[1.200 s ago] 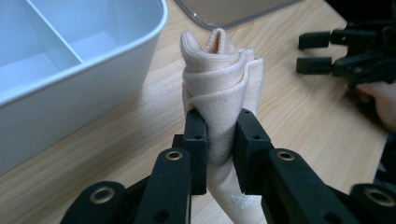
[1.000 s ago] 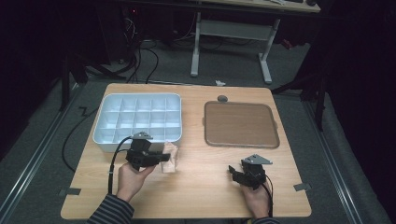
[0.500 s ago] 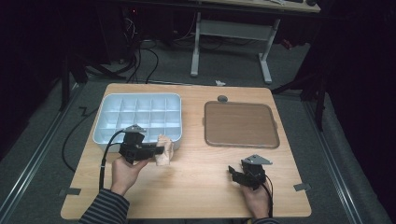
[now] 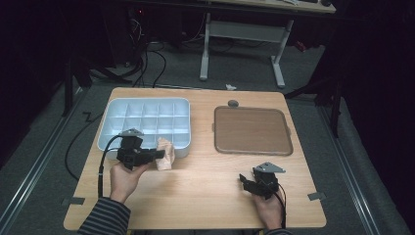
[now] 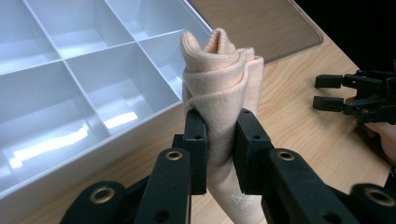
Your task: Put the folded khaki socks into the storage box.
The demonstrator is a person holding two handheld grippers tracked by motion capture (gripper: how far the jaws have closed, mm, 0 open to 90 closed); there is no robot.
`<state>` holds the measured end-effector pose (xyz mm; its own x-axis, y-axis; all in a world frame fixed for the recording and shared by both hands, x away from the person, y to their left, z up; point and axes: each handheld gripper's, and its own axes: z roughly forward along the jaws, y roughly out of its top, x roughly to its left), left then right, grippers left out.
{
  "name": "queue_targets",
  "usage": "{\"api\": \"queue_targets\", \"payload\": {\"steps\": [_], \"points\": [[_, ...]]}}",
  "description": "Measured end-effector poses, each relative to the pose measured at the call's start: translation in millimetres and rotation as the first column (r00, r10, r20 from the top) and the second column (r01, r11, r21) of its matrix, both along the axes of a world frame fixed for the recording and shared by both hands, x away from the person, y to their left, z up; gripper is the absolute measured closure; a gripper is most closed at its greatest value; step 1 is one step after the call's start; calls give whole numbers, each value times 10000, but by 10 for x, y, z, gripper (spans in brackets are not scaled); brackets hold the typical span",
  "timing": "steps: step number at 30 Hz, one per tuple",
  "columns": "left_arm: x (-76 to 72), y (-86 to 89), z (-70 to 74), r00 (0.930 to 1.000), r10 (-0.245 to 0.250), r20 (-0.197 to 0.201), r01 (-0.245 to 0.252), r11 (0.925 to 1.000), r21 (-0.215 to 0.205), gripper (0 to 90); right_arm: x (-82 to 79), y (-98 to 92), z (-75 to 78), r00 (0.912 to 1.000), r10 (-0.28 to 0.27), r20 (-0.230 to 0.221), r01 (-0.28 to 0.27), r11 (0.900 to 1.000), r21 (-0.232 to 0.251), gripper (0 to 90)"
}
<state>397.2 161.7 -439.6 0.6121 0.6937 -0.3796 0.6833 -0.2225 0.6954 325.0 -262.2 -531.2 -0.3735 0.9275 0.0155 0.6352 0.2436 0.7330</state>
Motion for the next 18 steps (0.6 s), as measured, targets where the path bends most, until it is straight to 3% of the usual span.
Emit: {"api": "queue_targets", "payload": {"steps": [10,18], "points": [[47,125,-8,9995,316,-83,-316,9995,-9,773,-2,5,0,10000,-18,-6,18,10000,-13,371],[95,164,17,9993,360,-103,-357,9990,274,775,-2,7,0,10000,-25,-4,25,10000,-21,370]]}}
